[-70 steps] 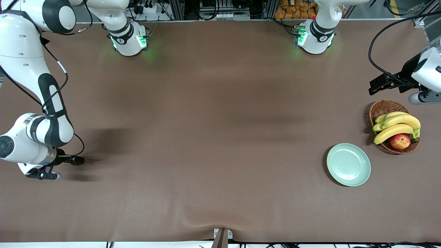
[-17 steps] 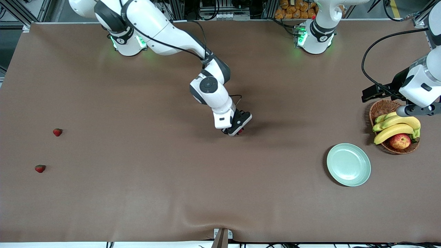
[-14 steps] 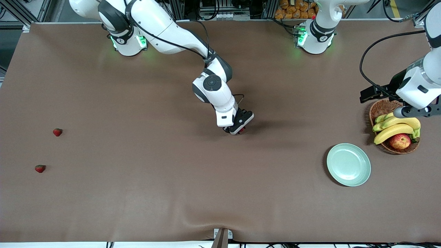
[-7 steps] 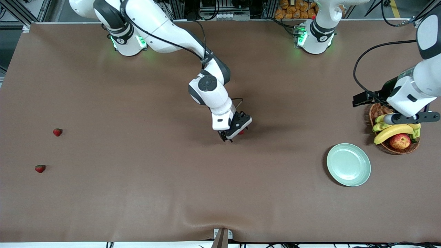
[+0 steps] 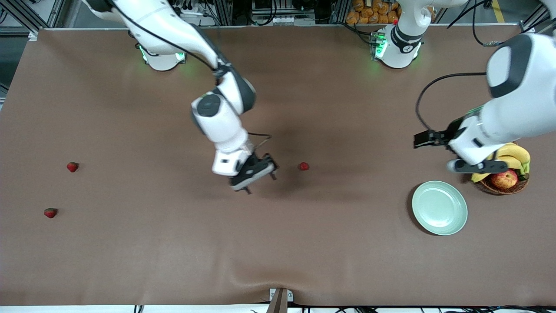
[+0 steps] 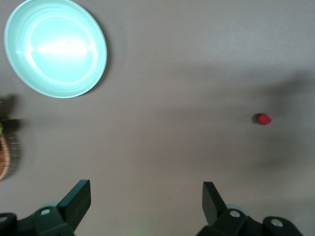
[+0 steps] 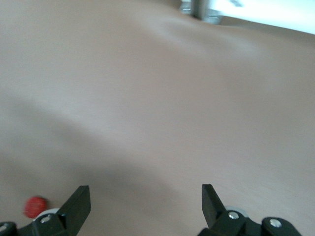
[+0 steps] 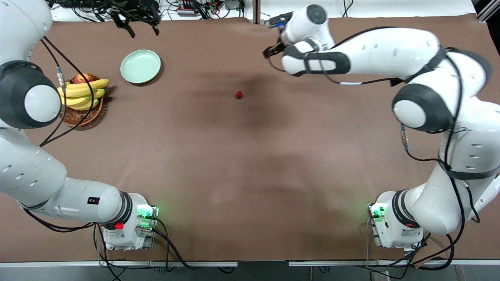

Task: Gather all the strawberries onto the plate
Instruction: 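Release the strawberry mid-table with the right gripper while the left gripper approaches, then grasp the middle strawberry with the left gripper while the right gripper grasps another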

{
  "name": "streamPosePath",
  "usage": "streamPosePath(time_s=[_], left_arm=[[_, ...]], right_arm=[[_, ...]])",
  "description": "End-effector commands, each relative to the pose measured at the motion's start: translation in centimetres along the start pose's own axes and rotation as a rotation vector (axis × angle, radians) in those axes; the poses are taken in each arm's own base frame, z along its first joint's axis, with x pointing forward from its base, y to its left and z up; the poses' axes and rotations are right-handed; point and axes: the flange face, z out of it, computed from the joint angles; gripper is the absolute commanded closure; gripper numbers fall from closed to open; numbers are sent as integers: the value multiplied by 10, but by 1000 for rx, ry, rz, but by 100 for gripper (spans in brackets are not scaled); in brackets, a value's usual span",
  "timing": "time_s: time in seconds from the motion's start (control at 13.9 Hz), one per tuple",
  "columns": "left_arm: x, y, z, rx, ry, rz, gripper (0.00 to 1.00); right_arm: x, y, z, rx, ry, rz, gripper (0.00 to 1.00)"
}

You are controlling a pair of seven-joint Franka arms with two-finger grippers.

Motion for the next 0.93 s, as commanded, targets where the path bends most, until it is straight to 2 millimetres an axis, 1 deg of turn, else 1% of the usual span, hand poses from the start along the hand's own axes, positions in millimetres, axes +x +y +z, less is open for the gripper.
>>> streamPosePath(time_s=[0.0,0.07,0.14,0.22,0.29,0.43,0.5,0.57,0.65,0.72,0.86], left_arm=[[0,47,7,0,19,-23,0],[-2,64,14,2,18,-11,0],[1,74,23,3,25,-13,0],[2,83,30,1,29,-20,0],[4,97,43,4,26,-12,0],[3,120,63,4,11,17,0],[3,128,73,2,-1,26,0],[-1,144,85,3,-19,42,0],[-1,153,95,4,-20,32,0],[4,159,107,1,-1,5,0],[4,189,138,3,8,-4,0]], right_arm=[[-22,71,-33,-47,-40,92,0],[-22,98,-41,-66,-67,130,0],[-25,131,-48,-87,-103,179,0],[-31,168,-52,-108,-140,236,0],[-37,204,-56,-126,-156,290,0],[-56,265,-60,-156,-208,388,0],[-68,296,-66,-169,-239,438,0],[-79,323,-72,-179,-260,485,0],[-97,362,-82,-192,-286,545,0],[-120,404,-93,-192,-325,556,0],[-158,464,-109,-184,-352,524,0]])
